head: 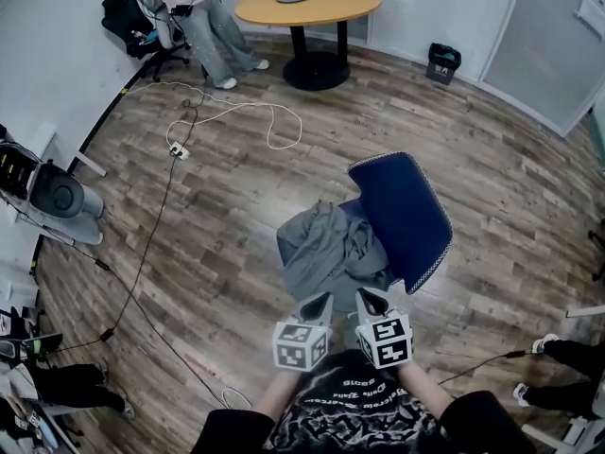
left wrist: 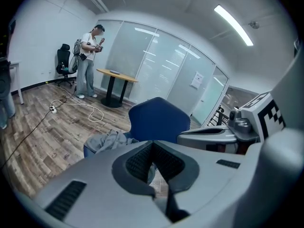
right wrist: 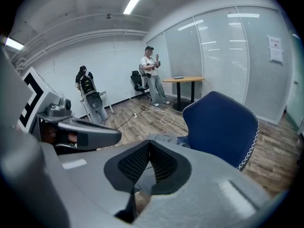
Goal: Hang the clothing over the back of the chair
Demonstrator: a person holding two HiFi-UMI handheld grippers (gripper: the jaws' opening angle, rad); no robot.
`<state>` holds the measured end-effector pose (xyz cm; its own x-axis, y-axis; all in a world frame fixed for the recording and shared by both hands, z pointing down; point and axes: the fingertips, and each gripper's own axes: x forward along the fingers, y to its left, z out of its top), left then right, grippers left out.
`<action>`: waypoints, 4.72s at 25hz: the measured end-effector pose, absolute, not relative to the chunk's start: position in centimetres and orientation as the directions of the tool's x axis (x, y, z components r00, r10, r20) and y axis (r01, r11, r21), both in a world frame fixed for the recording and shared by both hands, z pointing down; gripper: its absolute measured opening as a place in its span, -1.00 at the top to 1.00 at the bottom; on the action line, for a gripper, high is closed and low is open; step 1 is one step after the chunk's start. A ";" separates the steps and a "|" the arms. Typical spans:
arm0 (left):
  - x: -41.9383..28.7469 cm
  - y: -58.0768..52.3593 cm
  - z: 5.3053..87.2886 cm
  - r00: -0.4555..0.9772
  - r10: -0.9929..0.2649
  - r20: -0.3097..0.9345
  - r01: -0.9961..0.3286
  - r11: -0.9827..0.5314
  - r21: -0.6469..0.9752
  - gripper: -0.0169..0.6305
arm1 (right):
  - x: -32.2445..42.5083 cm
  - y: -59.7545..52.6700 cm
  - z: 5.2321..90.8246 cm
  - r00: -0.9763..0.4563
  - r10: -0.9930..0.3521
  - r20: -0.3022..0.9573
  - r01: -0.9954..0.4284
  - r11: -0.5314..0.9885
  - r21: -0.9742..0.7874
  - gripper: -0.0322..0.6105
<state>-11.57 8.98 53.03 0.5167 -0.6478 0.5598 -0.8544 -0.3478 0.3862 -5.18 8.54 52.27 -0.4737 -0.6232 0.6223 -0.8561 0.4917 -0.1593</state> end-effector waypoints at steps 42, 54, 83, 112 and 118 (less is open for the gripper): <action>-8.3 -4.6 60.7 0.513 -0.449 0.731 -0.858 -0.294 0.421 0.91 | 0.0 -5.0 60.5 -0.366 -0.520 0.772 -0.917 0.345 -0.202 0.81; -10.4 -7.3 66.4 0.475 -0.330 0.816 -0.873 -0.294 0.390 0.39 | -0.6 -5.6 66.5 -0.356 -0.412 0.839 -0.926 0.276 -0.257 0.05; -12.9 -11.4 84.0 0.350 -0.134 0.927 -0.874 -0.402 0.272 -0.18 | 0.8 -5.6 83.4 -0.155 -0.290 0.944 -0.986 -0.009 -0.164 -0.61; -11.4 -11.0 89.1 0.224 -0.204 0.953 -0.832 -0.550 0.078 0.05 | 0.5 -6.4 90.2 -0.060 -0.176 0.983 -0.998 0.021 -0.057 -0.52; -10.7 -10.6 88.3 0.279 -0.201 0.939 -0.809 -0.576 0.117 0.58 | 0.6 -6.5 89.2 -0.086 -0.205 0.975 -0.995 0.071 -0.073 -0.17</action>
<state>-10.68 -10.63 88.35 0.2792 -0.2011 0.9389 -0.8090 -0.5761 0.1172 0.63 -6.48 89.16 -0.0857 -0.2052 0.9750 -0.9949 0.0708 -0.0725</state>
